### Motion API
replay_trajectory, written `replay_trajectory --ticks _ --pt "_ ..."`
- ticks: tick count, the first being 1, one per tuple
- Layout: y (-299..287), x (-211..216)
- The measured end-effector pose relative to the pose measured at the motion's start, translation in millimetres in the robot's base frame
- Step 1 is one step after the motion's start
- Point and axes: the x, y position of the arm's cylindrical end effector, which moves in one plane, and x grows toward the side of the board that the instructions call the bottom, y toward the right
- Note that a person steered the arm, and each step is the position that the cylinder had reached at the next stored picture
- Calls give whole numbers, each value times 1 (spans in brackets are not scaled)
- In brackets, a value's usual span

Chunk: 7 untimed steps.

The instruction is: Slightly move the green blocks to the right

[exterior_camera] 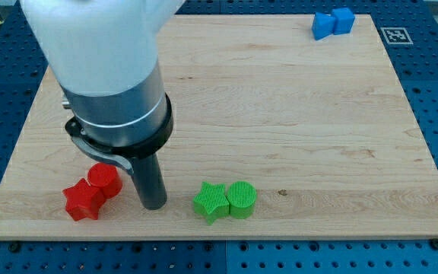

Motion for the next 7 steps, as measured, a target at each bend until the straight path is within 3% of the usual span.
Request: replay_trajectory --ticks 3,5,7 --pt "73 5" --pt "16 19" --pt "28 25"
